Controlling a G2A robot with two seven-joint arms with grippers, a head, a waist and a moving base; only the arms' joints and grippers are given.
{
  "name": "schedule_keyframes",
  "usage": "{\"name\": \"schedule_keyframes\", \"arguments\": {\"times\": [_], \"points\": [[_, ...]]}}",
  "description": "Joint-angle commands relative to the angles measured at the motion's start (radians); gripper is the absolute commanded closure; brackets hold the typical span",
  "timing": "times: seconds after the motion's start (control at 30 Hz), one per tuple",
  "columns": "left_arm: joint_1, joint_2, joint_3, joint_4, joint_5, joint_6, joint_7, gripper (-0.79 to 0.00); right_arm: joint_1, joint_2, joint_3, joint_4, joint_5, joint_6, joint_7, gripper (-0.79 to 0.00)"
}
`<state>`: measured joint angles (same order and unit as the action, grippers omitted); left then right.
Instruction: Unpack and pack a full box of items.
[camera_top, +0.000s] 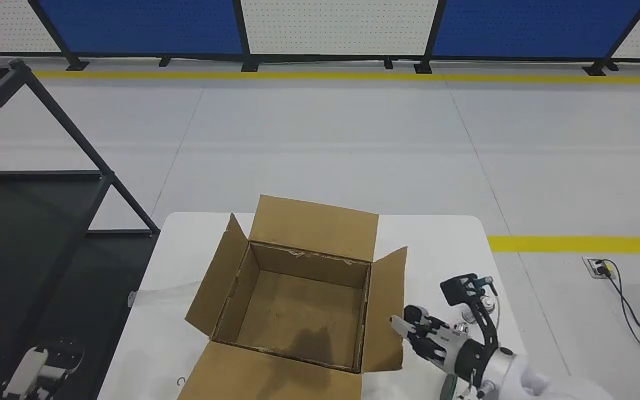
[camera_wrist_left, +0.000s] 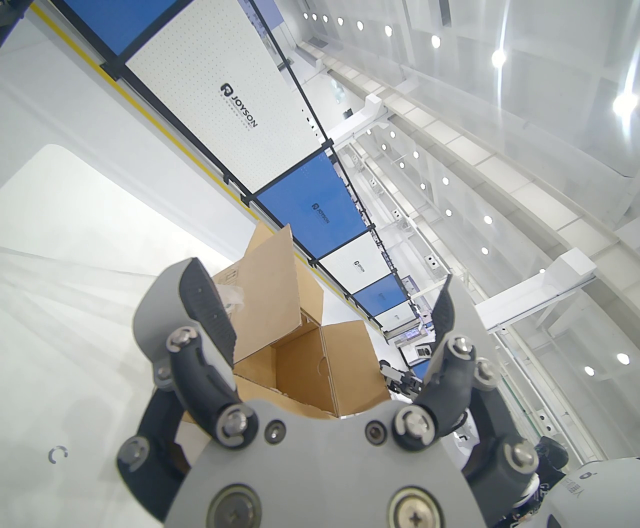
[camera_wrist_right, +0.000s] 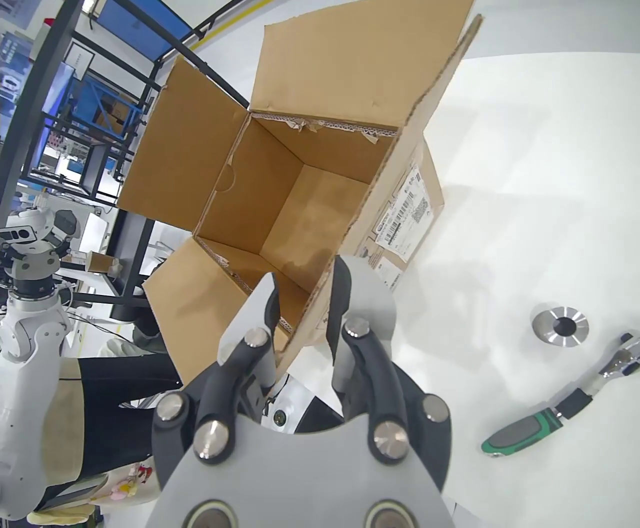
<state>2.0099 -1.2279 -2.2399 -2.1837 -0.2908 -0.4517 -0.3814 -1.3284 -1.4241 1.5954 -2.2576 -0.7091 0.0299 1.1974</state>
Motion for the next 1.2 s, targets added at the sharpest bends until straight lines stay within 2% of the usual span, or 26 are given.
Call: {"name": "schedule_keyframes", "arguments": {"times": [0.0, 0.1, 0.63, 1.17], "points": [[0.0, 0.0, 0.0, 0.0, 0.0, 0.0, 0.0, -0.785, 0.016, 0.004, -0.011, 0.01, -0.016, 0.016, 0.002, -0.031], [0.0, 0.0, 0.0, 0.0, 0.0, 0.0, 0.0, -0.785, 0.037, 0.009, -0.03, 0.017, -0.047, 0.043, 0.005, 0.0], [0.0, 0.0, 0.0, 0.0, 0.0, 0.0, 0.0, -0.785, 0.114, 0.024, -0.128, 0.055, -0.184, 0.186, -0.071, 0.0], [0.0, 0.0, 0.0, 0.0, 0.0, 0.0, 0.0, -0.785, 0.106, 0.033, -0.154, 0.037, -0.231, 0.301, -0.124, 0.0]]}}
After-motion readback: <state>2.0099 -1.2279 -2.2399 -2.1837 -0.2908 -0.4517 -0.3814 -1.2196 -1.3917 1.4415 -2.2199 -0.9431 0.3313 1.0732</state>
